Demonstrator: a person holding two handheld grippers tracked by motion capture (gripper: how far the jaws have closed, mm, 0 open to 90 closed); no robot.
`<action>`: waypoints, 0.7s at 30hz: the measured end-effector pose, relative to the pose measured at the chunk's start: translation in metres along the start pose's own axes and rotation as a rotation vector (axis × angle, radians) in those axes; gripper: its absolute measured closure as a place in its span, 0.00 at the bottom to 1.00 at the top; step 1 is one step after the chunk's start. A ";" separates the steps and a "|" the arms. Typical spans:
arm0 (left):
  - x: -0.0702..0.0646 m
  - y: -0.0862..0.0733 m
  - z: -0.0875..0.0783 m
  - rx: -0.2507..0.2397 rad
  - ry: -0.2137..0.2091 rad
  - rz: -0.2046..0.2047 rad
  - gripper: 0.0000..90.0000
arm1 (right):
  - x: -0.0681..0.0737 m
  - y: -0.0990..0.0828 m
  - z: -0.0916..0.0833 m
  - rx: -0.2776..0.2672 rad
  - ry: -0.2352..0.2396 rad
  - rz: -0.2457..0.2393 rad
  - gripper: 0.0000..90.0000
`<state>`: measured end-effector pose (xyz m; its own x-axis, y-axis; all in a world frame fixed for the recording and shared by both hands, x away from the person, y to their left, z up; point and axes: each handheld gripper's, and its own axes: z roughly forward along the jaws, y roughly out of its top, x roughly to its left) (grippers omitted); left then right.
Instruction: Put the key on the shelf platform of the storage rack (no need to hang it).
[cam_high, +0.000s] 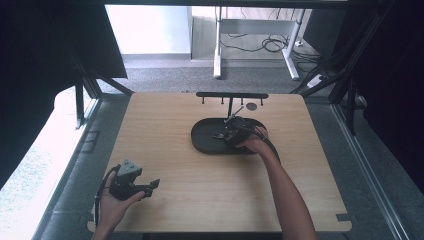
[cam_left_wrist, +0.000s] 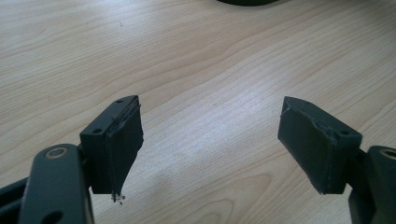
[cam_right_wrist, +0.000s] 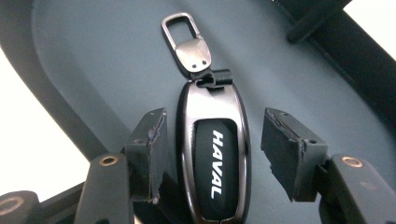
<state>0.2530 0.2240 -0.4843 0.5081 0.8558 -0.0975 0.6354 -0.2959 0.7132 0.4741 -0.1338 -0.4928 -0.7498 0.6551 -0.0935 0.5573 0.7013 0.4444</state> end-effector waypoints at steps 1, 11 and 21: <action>0.000 0.000 0.000 0.000 0.000 0.002 0.25 | 0.001 0.000 -0.002 -0.007 -0.001 0.003 0.45; -0.002 0.000 0.002 0.008 -0.005 0.009 0.25 | 0.010 -0.001 -0.024 -0.065 -0.007 -0.014 0.45; -0.005 0.001 0.003 0.010 -0.005 0.013 0.25 | 0.023 -0.009 -0.052 -0.125 0.014 -0.048 0.45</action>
<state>0.2529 0.2184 -0.4856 0.5196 0.8494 -0.0919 0.6346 -0.3117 0.7072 0.4334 -0.1392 -0.4529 -0.7799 0.6171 -0.1048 0.4728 0.6905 0.5474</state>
